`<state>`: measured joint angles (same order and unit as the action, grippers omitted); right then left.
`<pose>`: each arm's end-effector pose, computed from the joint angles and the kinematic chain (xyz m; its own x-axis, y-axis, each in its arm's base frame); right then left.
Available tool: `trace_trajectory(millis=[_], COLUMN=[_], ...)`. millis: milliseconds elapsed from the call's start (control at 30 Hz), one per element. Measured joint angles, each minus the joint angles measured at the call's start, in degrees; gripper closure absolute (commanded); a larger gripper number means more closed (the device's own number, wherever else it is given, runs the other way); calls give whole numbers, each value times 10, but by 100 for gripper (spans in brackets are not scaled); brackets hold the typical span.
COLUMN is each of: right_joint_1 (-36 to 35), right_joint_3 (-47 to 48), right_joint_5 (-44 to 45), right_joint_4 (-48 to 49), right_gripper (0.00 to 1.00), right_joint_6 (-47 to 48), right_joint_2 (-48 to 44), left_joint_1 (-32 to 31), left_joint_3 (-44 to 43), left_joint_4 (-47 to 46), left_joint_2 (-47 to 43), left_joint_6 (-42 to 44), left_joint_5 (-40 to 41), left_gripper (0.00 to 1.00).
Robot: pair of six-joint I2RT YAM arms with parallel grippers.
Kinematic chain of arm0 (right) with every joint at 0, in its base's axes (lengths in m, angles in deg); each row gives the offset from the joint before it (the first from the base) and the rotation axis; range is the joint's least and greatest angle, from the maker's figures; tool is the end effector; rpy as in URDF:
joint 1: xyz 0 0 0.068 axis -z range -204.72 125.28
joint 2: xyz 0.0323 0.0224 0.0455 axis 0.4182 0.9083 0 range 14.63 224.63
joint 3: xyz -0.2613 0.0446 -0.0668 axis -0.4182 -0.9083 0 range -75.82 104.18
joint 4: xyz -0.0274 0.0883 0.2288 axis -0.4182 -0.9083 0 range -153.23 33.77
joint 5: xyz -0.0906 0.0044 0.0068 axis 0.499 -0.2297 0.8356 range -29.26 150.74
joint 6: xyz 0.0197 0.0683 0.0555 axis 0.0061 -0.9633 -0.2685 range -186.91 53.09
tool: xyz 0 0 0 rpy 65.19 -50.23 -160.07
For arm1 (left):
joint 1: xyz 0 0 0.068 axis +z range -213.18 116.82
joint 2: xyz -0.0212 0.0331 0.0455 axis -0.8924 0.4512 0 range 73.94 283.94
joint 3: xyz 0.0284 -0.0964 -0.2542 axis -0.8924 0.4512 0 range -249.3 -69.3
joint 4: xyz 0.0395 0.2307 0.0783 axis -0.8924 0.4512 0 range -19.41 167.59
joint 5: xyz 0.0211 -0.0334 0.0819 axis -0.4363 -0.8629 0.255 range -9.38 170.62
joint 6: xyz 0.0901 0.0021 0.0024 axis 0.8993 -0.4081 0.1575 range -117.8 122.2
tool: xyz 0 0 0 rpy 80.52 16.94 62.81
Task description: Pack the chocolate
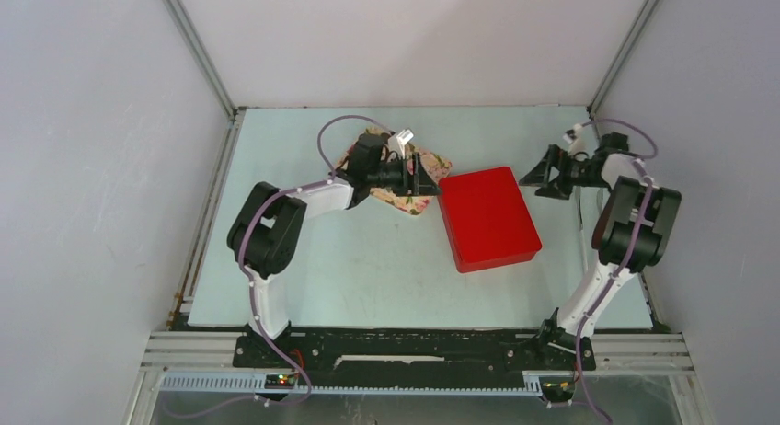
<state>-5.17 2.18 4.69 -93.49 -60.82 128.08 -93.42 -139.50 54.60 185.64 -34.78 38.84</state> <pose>0.3826 -0.0650 0.1585 -0.8899 0.2532 -0.3794 -0.1405 0.6393 0.7560 0.3620 -0.2732 0.1945 -0.8357 -0.0319 -0.5483 0.4912 0.4032 -0.7721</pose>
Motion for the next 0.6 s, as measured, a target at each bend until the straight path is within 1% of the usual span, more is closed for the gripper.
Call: trace_trajectory(millis=[133, 267, 433, 600], right_joint_1=[40, 34, 19, 3], right_joint_3=[0, -18, -28, -33], right_joint_5=[18, 41, 66, 98], right_joint_4=[-48, -91, -134, -158], right_gripper=[0, 1, 17, 26], right_joint_6=[51, 98, 133, 156], right_joint_2=[-56, -104, -115, -115], left_joint_1=[-2, -13, -51, -89], left_joint_3=[31, 61, 96, 115], left_joint_4=[22, 50, 63, 64], left_joint_2=[-25, -40, -41, -41], left_joint_6=[41, 98, 156, 191], left_joint_5=[9, 14, 22, 27], left_gripper=[31, 32, 32, 32])
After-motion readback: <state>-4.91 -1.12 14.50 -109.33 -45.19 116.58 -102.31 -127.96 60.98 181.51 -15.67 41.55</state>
